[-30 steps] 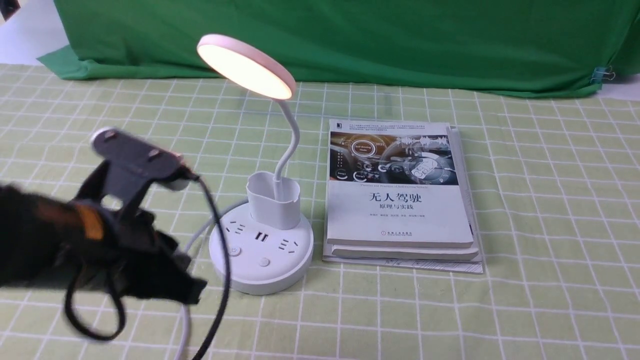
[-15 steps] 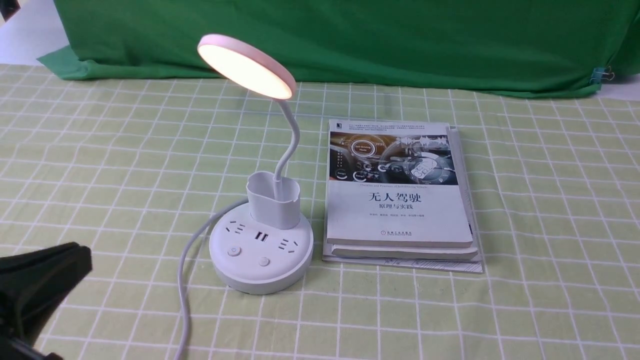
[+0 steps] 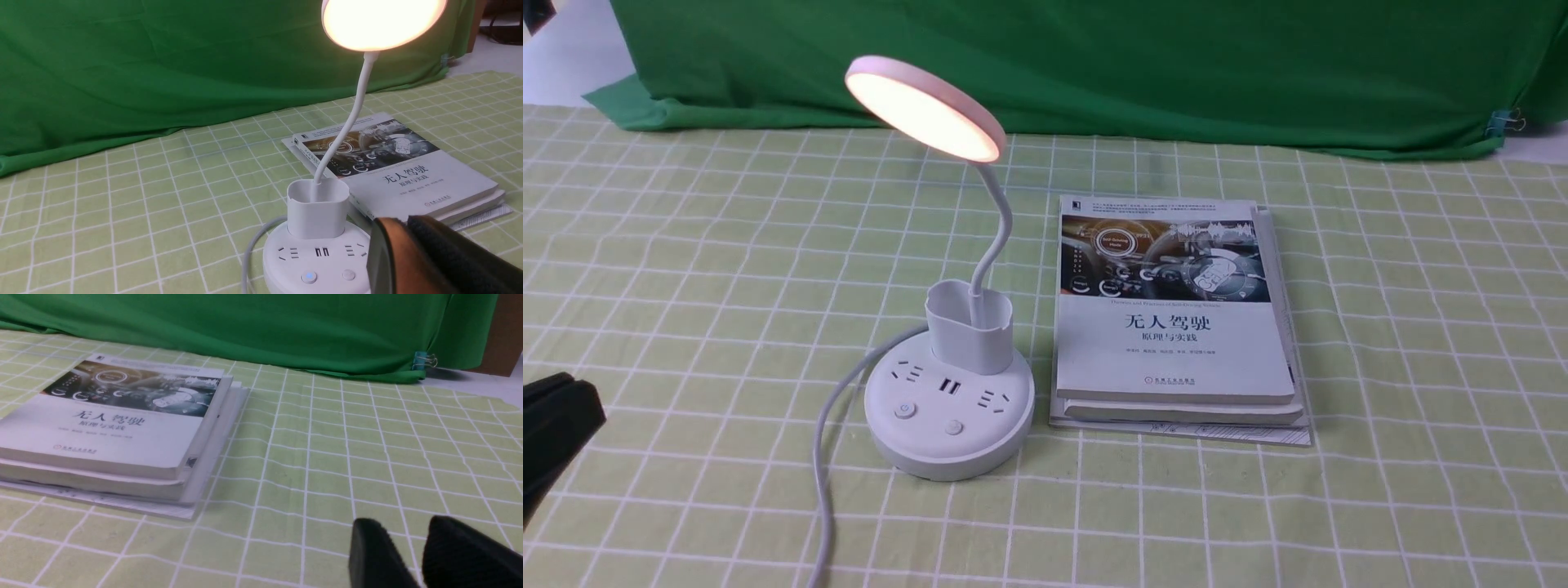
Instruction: Turn on the table lamp on the green coffee tablecloth with your hand.
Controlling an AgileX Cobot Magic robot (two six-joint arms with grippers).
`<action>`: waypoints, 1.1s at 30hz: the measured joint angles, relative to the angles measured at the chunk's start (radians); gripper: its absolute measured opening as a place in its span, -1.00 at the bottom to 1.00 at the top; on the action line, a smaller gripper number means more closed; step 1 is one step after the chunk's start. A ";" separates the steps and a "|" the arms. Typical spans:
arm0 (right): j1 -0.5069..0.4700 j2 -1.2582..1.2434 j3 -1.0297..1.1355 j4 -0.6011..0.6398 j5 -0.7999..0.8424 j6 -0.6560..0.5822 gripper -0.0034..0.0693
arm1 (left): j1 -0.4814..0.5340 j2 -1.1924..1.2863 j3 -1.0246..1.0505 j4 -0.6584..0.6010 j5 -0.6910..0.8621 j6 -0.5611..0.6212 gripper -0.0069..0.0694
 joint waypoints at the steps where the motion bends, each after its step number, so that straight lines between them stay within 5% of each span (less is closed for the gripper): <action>1: 0.000 0.000 0.000 0.000 0.000 0.000 -0.23 | 0.000 0.000 0.000 0.000 0.000 0.000 -0.77; 22: 0.000 0.000 0.000 0.000 0.000 0.000 -0.23 | 0.021 -0.148 0.145 0.137 -0.009 -0.001 -0.77; 33: 0.000 0.000 0.000 0.000 0.000 0.000 -0.23 | 0.240 -0.265 0.442 0.140 -0.019 -0.004 -0.77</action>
